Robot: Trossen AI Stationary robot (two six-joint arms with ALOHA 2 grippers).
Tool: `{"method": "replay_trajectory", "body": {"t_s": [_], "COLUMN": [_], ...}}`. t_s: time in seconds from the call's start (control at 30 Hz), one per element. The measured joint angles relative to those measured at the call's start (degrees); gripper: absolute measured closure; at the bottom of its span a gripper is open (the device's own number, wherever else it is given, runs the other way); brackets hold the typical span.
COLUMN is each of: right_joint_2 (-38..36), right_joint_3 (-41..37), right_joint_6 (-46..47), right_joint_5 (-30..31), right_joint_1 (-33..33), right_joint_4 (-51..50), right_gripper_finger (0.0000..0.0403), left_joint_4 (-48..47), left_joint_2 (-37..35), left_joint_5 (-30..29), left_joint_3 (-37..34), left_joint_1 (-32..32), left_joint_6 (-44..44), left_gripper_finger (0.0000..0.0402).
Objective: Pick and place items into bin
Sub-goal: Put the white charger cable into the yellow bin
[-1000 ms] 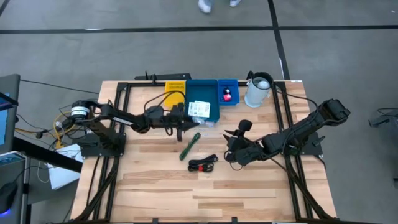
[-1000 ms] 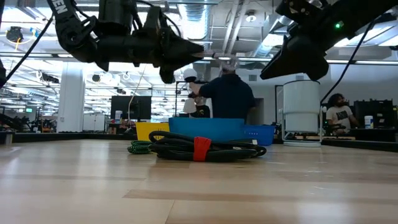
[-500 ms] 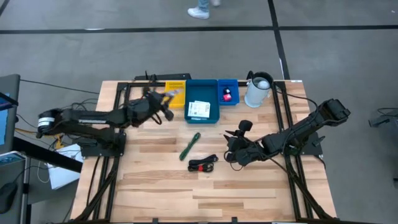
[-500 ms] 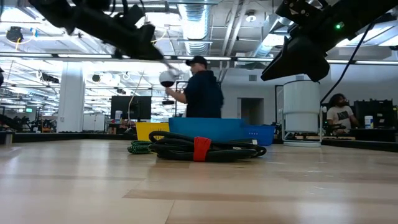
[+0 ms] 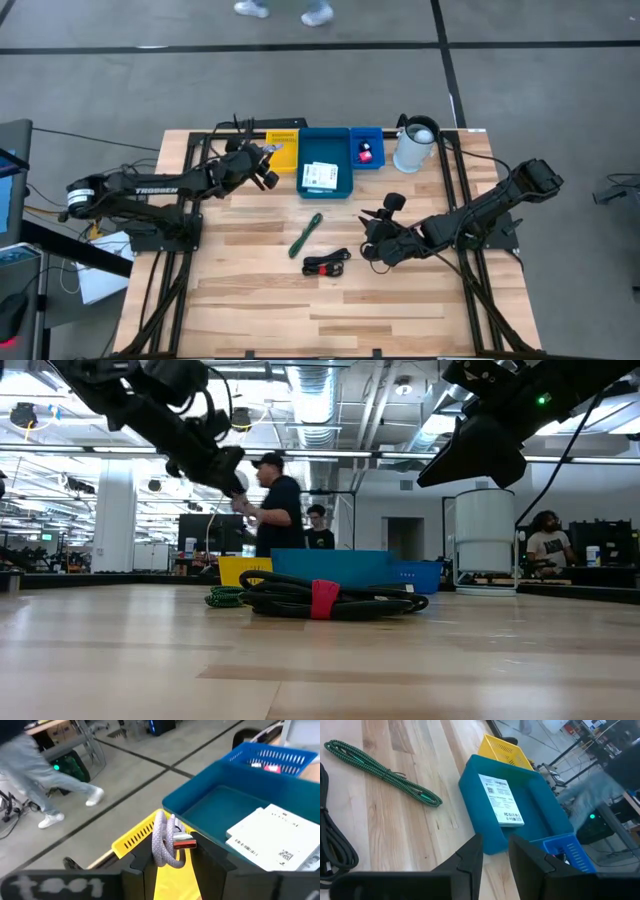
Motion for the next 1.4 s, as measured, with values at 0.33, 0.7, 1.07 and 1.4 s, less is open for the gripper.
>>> {"method": "replay_trajectory", "body": {"t_s": [0.33, 0.7, 1.07, 1.4], "right_joint_2": [-0.01, 0.00, -0.01, -0.01], "right_joint_3": [0.00, 0.00, 0.00, 0.00], "right_joint_6": [-0.02, -0.02, -0.02, -0.02], "right_joint_5": [0.00, -0.02, -0.03, -0.04], "right_joint_1": [0.00, 0.00, 0.00, 0.00], "right_joint_4": [0.11, 0.09, 0.09, 0.09], "right_gripper_finger": [0.0316, 0.0316, 0.0316, 0.0316], "left_joint_4": [6.02, 6.86, 6.77, 6.64], "left_joint_2": [6.10, 6.46, 6.44, 6.42], "left_joint_5": [0.06, -0.20, -0.23, -0.17], "left_joint_3": [0.00, 0.01, 0.02, 0.02], "left_joint_1": [0.14, 0.11, 0.11, 0.11], "left_joint_6": [0.12, -0.13, 0.56, 0.59], "left_gripper_finger": [0.0307, 0.0306, 0.0260, 0.0211]}}
